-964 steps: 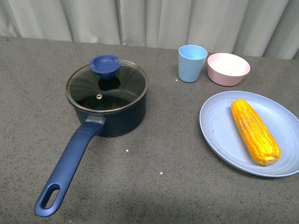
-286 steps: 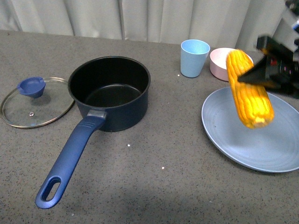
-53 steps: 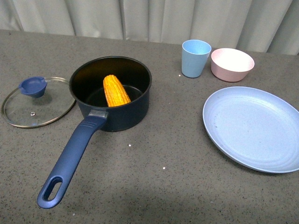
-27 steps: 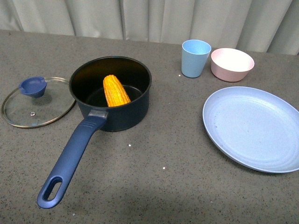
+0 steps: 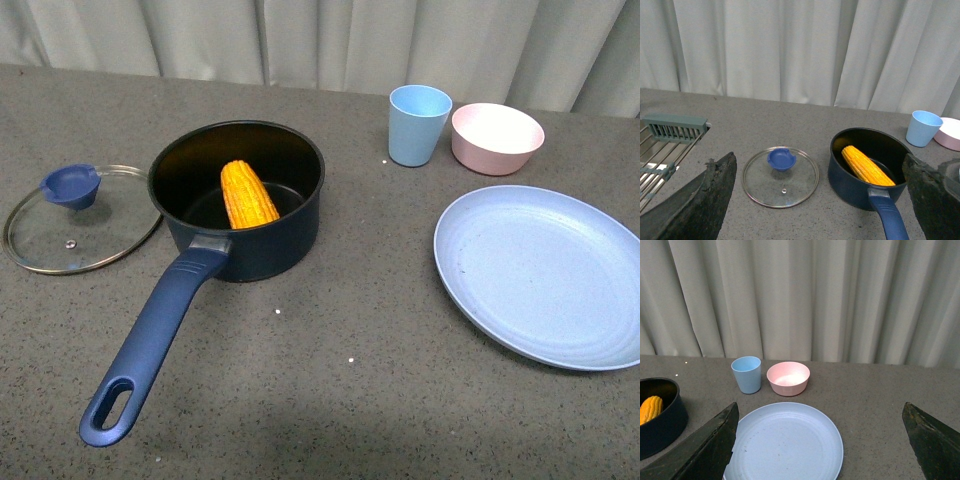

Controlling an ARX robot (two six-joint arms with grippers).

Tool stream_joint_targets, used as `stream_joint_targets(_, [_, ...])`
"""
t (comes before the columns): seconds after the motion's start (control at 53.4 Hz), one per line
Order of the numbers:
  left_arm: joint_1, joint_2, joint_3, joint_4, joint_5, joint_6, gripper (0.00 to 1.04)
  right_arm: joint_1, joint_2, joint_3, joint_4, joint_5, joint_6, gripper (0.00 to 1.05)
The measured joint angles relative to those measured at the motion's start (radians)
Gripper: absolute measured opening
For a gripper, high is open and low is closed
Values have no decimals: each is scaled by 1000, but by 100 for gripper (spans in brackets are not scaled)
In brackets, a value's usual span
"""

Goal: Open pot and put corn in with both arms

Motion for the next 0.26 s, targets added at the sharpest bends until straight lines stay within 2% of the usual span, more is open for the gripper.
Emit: stream_joint_targets(0.262, [0,0,0,0,0,0,98,0,0,0,0,0,0,96])
